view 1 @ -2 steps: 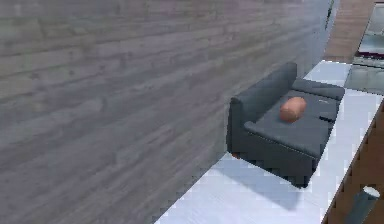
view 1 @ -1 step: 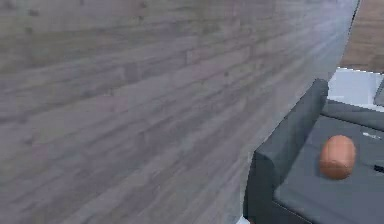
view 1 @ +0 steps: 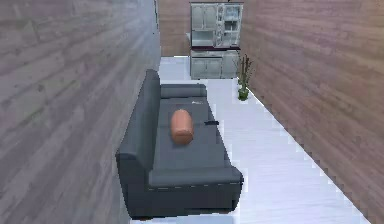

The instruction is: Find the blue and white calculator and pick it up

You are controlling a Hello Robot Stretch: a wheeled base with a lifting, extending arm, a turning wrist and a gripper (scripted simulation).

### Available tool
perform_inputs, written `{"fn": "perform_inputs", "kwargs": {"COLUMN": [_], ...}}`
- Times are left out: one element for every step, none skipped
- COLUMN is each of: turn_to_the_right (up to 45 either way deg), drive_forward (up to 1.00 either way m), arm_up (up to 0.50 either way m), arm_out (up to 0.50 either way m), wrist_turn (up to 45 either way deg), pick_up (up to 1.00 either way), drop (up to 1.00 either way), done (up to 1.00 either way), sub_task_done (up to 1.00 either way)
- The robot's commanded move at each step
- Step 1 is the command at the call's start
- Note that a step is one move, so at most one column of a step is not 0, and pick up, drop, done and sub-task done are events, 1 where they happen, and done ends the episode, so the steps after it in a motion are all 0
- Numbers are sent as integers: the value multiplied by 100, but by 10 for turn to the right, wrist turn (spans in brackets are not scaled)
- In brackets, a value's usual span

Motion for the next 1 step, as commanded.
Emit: {"fn": "perform_inputs", "kwargs": {"turn_to_the_right": [0], "drive_forward": [15], "arm_up": [0], "arm_out": [0], "wrist_turn": [0], "pick_up": [0], "drop": [0], "done": [0], "sub_task_done": [0]}}
